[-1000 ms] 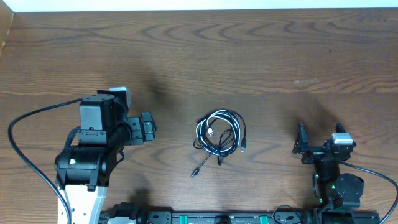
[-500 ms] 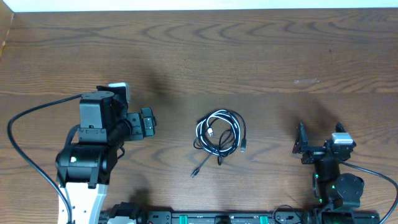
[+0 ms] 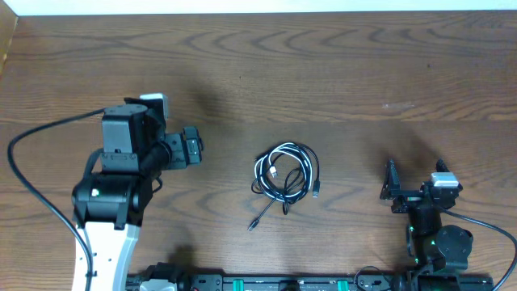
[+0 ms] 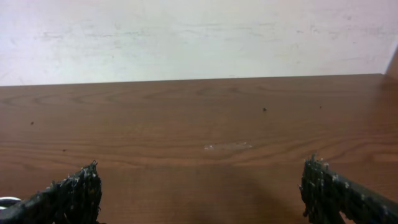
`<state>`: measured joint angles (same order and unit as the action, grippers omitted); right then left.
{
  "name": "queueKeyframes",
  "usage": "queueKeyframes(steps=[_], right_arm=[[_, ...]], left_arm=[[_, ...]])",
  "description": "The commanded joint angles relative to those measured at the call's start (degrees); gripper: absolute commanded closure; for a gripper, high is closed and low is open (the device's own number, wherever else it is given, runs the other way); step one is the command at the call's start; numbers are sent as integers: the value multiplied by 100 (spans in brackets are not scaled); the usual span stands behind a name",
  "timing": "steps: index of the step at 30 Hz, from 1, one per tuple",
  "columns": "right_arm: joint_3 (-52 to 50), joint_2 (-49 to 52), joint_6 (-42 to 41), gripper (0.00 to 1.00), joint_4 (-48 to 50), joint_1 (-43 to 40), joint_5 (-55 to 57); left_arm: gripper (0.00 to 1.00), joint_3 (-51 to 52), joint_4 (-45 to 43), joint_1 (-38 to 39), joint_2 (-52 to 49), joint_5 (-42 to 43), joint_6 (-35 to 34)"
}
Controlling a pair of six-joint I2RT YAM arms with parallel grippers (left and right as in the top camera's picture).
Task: Untangle cables
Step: 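Raise the left gripper and move it toward the cable bundle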
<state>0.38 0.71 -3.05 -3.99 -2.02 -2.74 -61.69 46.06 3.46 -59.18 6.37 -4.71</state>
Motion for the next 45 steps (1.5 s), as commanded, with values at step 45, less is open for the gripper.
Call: queueKeyframes(steps=[45], right_arm=[[-4,-44,-76,1,-31,-24,68]], left_arm=[[2,-402,-291,289,-1086,501,516]])
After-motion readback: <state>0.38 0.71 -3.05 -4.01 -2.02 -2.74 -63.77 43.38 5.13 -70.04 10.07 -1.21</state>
